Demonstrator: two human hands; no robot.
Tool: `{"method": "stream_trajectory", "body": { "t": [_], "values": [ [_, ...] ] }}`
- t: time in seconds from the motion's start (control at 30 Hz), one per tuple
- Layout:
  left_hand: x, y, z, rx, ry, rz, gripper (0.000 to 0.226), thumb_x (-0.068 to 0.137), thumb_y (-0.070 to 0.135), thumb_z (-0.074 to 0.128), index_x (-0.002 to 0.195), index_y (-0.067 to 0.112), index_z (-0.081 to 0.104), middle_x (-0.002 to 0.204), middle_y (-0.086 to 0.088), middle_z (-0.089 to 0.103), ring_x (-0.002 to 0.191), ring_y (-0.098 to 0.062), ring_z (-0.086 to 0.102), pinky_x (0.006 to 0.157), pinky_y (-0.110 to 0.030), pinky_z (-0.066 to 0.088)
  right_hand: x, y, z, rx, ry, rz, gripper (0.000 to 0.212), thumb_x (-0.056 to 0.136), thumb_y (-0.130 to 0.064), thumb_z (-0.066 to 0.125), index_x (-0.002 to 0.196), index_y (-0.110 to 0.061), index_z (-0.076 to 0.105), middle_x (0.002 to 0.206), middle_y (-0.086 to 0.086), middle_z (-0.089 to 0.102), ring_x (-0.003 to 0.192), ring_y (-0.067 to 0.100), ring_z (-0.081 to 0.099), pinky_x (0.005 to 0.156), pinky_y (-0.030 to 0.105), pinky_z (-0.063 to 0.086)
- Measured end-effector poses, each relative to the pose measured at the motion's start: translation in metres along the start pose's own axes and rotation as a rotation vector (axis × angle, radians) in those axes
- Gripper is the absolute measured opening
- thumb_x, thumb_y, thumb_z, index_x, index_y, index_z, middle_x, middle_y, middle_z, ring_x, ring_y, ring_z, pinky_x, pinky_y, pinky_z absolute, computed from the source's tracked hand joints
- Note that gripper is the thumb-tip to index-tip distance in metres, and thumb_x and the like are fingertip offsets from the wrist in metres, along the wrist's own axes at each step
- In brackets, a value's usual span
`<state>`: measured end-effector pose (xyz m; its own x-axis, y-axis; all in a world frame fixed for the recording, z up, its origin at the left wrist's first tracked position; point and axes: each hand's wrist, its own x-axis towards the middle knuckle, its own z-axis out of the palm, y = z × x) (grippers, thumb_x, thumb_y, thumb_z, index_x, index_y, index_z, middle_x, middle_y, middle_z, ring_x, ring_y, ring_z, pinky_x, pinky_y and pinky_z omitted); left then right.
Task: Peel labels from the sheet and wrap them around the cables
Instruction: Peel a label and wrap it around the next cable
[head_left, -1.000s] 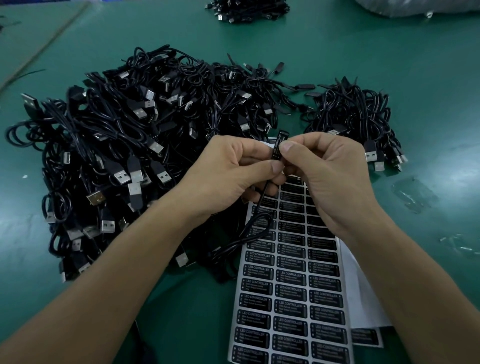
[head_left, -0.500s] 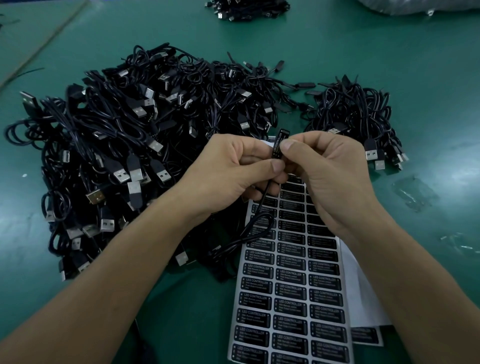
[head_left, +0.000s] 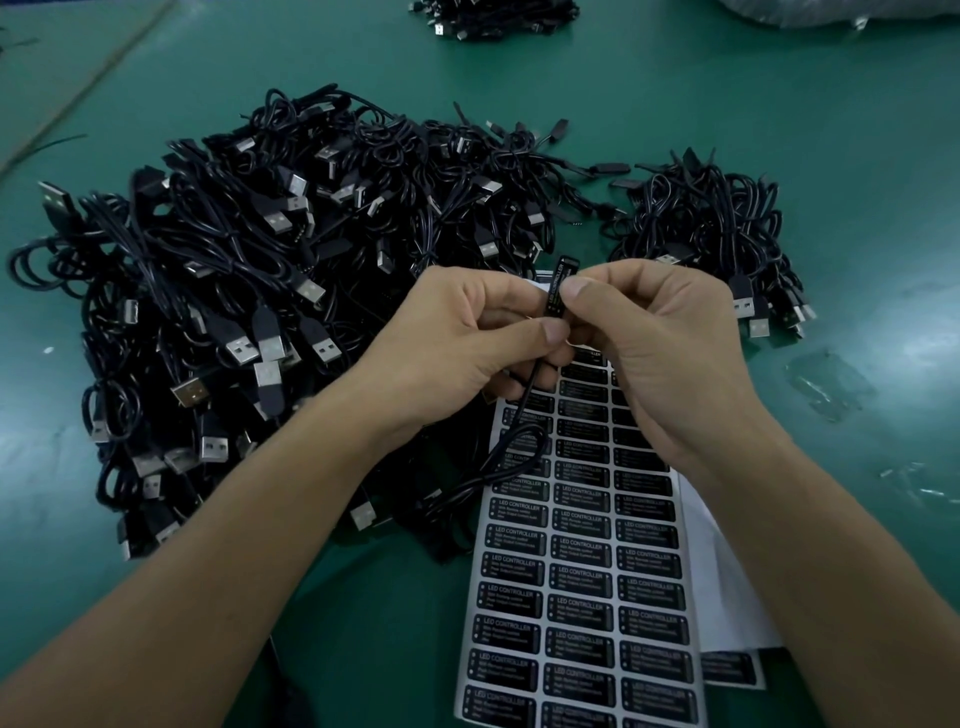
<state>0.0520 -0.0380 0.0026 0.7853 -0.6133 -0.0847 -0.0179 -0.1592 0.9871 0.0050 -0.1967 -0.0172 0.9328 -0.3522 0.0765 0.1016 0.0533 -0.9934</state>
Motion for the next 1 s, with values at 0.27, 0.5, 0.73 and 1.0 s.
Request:
{"method": "stream_trajectory", "body": {
  "t": [0.27, 0.5, 0.73, 1.0],
  "values": [
    [0.0006, -0.0012, 0.0007, 0.015, 0.003, 0.015, 0.003, 0.092, 0.012, 0.070, 0.093, 0.013, 0.073, 0.080, -0.006, 0.076, 0.066, -0.010, 0.070, 0.054, -0.018, 0.052, 0.0003, 0.0015, 0.0037, -0.017, 0.066, -0.014, 0.007, 0.074, -0.021, 0.074, 0.072, -0.014, 0.072, 0.070, -0.001, 0.070, 0.072, 0.018, 0.066, 0.076, 0.037, 0.058],
    [0.0004, -0.0010, 0.0010, 0.013, 0.004, 0.021, 0.004, 0.092, 0.012, 0.069, 0.095, 0.013, 0.073, 0.079, -0.005, 0.076, 0.066, -0.011, 0.070, 0.053, -0.017, 0.052, 0.0002, 0.0038, 0.0030, 0.045, 0.072, -0.012, 0.009, 0.072, -0.019, 0.078, 0.071, -0.016, 0.069, 0.074, 0.003, 0.071, 0.076, 0.025, 0.068, 0.077, 0.041, 0.059],
    [-0.0001, -0.0011, 0.0008, 0.002, 0.004, 0.014, 0.006, 0.093, 0.009, 0.067, 0.096, 0.010, 0.072, 0.078, -0.005, 0.076, 0.064, -0.010, 0.069, 0.051, -0.017, 0.050, -0.0006, 0.0030, 0.0012, 0.134, 0.074, 0.015, 0.041, 0.065, -0.017, 0.084, 0.090, -0.015, 0.051, 0.076, 0.000, 0.071, 0.081, 0.020, 0.071, 0.082, 0.037, 0.057],
    [-0.0012, 0.0012, 0.0032, 0.072, 0.048, 0.014, 0.009, 0.093, 0.014, 0.068, 0.088, 0.017, 0.074, 0.076, -0.004, 0.076, 0.065, -0.010, 0.070, 0.052, -0.017, 0.051, -0.0005, 0.0012, -0.0010, 0.136, -0.059, 0.016, 0.023, 0.083, -0.006, 0.077, 0.104, -0.013, 0.071, 0.074, -0.005, 0.071, 0.073, 0.007, 0.067, 0.072, 0.020, 0.051]
  ]
}}
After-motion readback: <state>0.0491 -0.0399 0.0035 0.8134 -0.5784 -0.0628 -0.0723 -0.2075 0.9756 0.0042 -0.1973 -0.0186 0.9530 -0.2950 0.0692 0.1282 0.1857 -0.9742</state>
